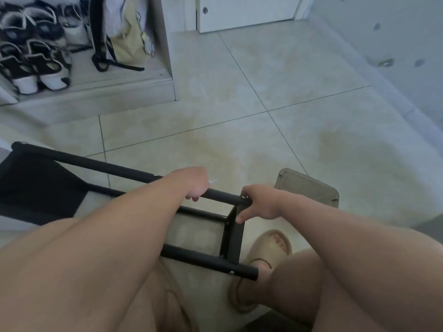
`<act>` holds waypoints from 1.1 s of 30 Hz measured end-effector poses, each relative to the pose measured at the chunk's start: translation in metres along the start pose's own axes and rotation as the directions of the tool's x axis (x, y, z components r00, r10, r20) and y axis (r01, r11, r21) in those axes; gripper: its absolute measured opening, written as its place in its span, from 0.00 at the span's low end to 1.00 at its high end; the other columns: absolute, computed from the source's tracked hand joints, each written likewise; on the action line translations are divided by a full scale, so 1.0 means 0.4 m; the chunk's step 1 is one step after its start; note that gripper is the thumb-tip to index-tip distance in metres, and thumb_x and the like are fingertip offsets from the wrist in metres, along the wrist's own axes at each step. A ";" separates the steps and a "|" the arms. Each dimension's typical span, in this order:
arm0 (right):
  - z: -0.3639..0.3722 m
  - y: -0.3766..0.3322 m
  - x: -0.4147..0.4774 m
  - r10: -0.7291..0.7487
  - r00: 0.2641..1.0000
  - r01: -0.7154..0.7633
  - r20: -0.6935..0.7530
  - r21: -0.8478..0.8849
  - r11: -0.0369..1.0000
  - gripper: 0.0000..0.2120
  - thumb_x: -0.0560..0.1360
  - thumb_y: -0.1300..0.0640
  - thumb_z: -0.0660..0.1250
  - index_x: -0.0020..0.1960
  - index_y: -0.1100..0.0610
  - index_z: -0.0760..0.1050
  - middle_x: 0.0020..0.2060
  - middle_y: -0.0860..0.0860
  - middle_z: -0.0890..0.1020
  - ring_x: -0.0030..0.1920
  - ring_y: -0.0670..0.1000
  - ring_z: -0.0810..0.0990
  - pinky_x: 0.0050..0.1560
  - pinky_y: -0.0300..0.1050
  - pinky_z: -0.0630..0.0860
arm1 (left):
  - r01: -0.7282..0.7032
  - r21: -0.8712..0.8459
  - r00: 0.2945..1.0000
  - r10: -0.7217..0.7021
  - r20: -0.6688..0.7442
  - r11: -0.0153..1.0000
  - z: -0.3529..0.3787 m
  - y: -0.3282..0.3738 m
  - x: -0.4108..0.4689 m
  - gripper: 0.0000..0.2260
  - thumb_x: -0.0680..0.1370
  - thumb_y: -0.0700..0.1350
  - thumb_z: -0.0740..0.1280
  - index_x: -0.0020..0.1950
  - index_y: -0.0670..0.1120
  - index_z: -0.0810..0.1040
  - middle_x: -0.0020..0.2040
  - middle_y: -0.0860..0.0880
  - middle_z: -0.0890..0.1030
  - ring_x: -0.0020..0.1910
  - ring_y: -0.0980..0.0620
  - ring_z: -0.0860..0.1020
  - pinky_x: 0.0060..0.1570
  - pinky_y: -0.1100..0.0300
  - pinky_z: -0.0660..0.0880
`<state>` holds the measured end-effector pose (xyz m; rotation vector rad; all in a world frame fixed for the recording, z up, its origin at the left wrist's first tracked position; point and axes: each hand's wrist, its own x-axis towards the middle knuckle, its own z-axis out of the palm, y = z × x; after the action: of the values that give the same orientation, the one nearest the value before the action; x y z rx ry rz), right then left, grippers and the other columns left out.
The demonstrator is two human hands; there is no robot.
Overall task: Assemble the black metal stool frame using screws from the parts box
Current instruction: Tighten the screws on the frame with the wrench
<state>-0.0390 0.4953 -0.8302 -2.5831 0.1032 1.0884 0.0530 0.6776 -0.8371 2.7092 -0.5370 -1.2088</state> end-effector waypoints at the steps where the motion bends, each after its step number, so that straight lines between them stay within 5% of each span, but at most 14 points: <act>1: -0.011 0.001 0.006 -0.011 0.999 0.011 -0.033 0.019 1.000 0.30 0.70 0.40 0.77 0.62 0.57 0.73 0.50 0.50 0.76 0.49 0.54 0.75 0.42 0.47 0.69 | 0.017 -0.034 0.999 -0.019 -0.037 0.999 -0.014 -0.002 0.006 0.08 0.79 0.35 0.61 0.54 0.39 0.79 0.44 0.45 0.83 0.33 0.49 0.78 0.38 0.56 0.76; 6: -0.080 -0.005 0.022 -0.072 0.979 0.087 -0.193 0.073 0.994 0.29 0.71 0.44 0.77 0.65 0.57 0.72 0.52 0.50 0.76 0.51 0.53 0.75 0.50 0.48 0.73 | 0.056 -0.002 0.986 -0.055 -0.154 0.998 -0.087 -0.007 0.010 0.14 0.76 0.33 0.67 0.62 0.36 0.73 0.50 0.40 0.82 0.48 0.41 0.80 0.39 0.55 0.71; 9: -0.111 -0.010 0.022 -0.104 0.947 0.115 -0.304 0.020 0.993 0.28 0.71 0.45 0.77 0.64 0.55 0.71 0.54 0.49 0.75 0.54 0.53 0.73 0.54 0.52 0.75 | 0.026 0.036 0.976 -0.017 -0.215 0.999 -0.127 -0.008 -0.003 0.13 0.77 0.35 0.67 0.61 0.37 0.73 0.44 0.43 0.79 0.40 0.46 0.76 0.33 0.56 0.66; 16: -0.104 -0.027 0.048 -0.192 0.825 0.067 -0.531 -0.246 0.967 0.23 0.74 0.47 0.75 0.60 0.53 0.66 0.53 0.49 0.74 0.54 0.54 0.72 0.42 0.49 0.68 | -0.056 0.112 0.973 0.079 -0.219 0.992 -0.178 -0.019 -0.012 0.08 0.82 0.40 0.63 0.60 0.40 0.70 0.44 0.47 0.75 0.37 0.52 0.71 0.34 0.58 0.65; 21: -0.069 0.024 0.153 -0.204 0.843 0.050 -0.498 -0.306 0.951 0.14 0.79 0.52 0.69 0.58 0.53 0.66 0.53 0.50 0.77 0.53 0.55 0.76 0.38 0.49 0.67 | -0.044 0.031 0.983 0.049 -0.177 0.999 -0.130 -0.044 0.101 0.07 0.82 0.38 0.59 0.60 0.40 0.71 0.44 0.45 0.76 0.37 0.50 0.72 0.33 0.58 0.66; 26: -0.048 0.077 0.253 -0.162 0.863 0.032 -0.479 -0.269 0.963 0.16 0.77 0.53 0.70 0.55 0.52 0.62 0.48 0.48 0.74 0.51 0.54 0.74 0.37 0.48 0.65 | -0.068 0.050 0.990 0.073 -0.120 0.996 -0.097 -0.038 0.234 0.10 0.83 0.40 0.59 0.62 0.39 0.73 0.53 0.44 0.79 0.49 0.45 0.77 0.45 0.53 0.73; 30: -0.021 0.102 0.297 -0.115 0.906 0.026 -0.408 -0.216 0.976 0.18 0.78 0.54 0.68 0.52 0.50 0.56 0.45 0.47 0.69 0.51 0.55 0.72 0.39 0.49 0.67 | -0.111 0.154 0.994 0.111 0.012 0.982 -0.045 -0.034 0.293 0.09 0.82 0.40 0.60 0.57 0.40 0.76 0.42 0.47 0.76 0.43 0.48 0.74 0.37 0.60 0.66; 33: 0.013 0.120 0.325 -0.120 0.928 0.048 -0.353 -0.206 0.977 0.14 0.79 0.53 0.66 0.55 0.52 0.60 0.48 0.48 0.72 0.52 0.54 0.72 0.40 0.49 0.67 | -0.121 0.209 0.988 0.098 0.118 0.970 -0.007 -0.032 0.325 0.09 0.82 0.40 0.58 0.58 0.40 0.76 0.42 0.47 0.74 0.44 0.46 0.73 0.42 0.57 0.67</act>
<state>0.0399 0.4600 -0.9388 -2.9091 -0.0290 0.6031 0.1385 0.6413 -0.9287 2.7547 -0.8684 -1.3443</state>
